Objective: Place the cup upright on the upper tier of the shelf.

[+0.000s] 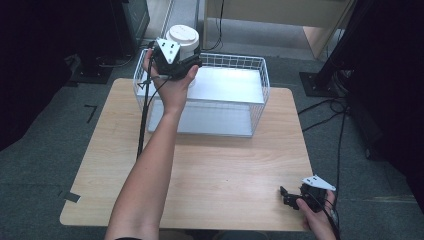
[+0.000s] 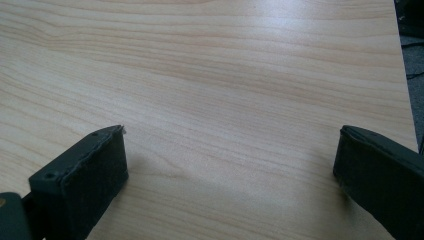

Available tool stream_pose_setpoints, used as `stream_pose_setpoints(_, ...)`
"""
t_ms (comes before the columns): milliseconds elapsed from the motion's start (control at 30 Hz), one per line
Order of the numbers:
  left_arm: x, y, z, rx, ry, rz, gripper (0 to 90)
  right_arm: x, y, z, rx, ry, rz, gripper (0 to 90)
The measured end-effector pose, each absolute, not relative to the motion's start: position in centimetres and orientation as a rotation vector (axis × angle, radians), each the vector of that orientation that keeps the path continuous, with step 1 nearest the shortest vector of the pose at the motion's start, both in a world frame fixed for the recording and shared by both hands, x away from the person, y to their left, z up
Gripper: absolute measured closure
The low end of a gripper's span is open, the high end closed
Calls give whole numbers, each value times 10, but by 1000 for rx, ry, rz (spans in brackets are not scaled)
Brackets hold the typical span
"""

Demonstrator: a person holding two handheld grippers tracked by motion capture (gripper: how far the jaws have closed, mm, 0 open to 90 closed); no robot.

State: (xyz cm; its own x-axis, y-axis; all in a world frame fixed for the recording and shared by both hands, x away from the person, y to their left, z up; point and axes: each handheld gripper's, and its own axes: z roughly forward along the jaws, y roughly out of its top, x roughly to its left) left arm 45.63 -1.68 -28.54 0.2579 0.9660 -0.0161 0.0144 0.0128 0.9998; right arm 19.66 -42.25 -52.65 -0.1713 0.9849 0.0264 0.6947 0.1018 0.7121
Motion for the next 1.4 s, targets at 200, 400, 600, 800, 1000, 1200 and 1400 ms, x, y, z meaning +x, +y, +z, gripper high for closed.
stream_pose_setpoints(200, 453, -14, -280, 1317, 1037, 985, 0, 197, -422, -527, 1637, 1922, 831, 6)
stream_pose_setpoints(400, 445, -13, -278, 1310, 1018, 990, 0, 197, -422, -526, 1637, 1924, 831, 6)
stream_pose_setpoints(600, 438, -8, -283, 1297, 1035, 989, 0, 197, -422, -526, 1637, 1924, 830, 6)
stream_pose_setpoints(800, 428, 2, -292, 1304, 1047, 1008, 0, 197, -422, -526, 1637, 1924, 830, 6)
stream_pose_setpoints(1000, 414, 8, -303, 1326, 1026, 1038, 0, 197, -422, -526, 1637, 1924, 830, 6)
stream_pose_setpoints(1200, 399, 12, -311, 1315, 1010, 1019, 0, 197, -423, -526, 1636, 1924, 830, 6)
stream_pose_setpoints(1400, 380, 13, -328, 1327, 983, 1006, 0, 196, -423, -526, 1636, 1925, 829, 6)
